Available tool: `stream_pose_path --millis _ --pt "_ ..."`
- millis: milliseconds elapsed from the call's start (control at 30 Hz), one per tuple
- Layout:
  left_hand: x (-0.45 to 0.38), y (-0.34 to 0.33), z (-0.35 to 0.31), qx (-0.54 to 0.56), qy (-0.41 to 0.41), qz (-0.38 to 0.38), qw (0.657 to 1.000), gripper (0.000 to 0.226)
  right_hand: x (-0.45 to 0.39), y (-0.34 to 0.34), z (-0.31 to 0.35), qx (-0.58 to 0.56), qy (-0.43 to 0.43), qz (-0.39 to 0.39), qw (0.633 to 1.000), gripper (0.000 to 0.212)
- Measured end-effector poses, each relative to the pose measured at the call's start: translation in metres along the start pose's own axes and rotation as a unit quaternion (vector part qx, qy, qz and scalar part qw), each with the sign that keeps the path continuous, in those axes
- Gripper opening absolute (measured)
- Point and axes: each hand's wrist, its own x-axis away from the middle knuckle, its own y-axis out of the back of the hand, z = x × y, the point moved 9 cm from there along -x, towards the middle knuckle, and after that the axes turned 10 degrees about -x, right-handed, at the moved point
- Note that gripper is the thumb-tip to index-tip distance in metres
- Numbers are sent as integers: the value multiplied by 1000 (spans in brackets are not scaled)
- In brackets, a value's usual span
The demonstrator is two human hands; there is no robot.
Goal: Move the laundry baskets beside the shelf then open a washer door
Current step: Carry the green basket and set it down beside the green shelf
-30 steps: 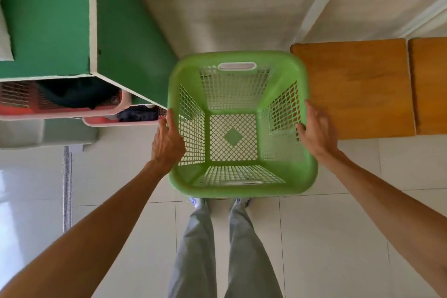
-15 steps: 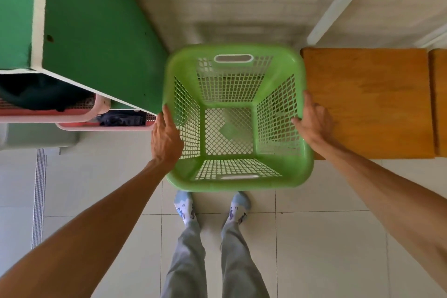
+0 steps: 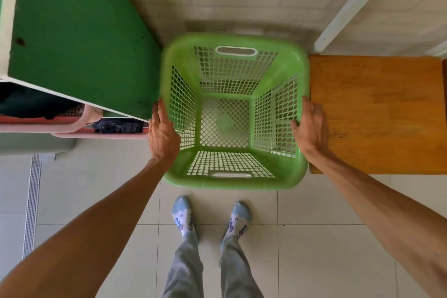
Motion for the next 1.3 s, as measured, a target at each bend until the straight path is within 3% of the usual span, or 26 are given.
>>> stream_pose_path --millis 267,433,700,967,1167,1300 --pt "3 -6 7 31 7 -21 999 69 1 -17 3 15 -16 3 1000 53" --pt "14 -18 20 46 48 -13 998 65 -5 -23 9 -14 0 23 1000 56" --pt "4 -11 12 70 33 -49 996 60 -10 -18 10 29 -18 18 999 49" --pt "-2 -23 14 71 24 6 997 65 -13 -27 13 52 -20 68 996 46" --pt "7 -36 16 -26 23 67 997 88 -10 -30 15 85 -8 78 993 54" --pt "7 -34 4 -57 21 66 996 86 -9 -34 18 110 -10 70 991 59"
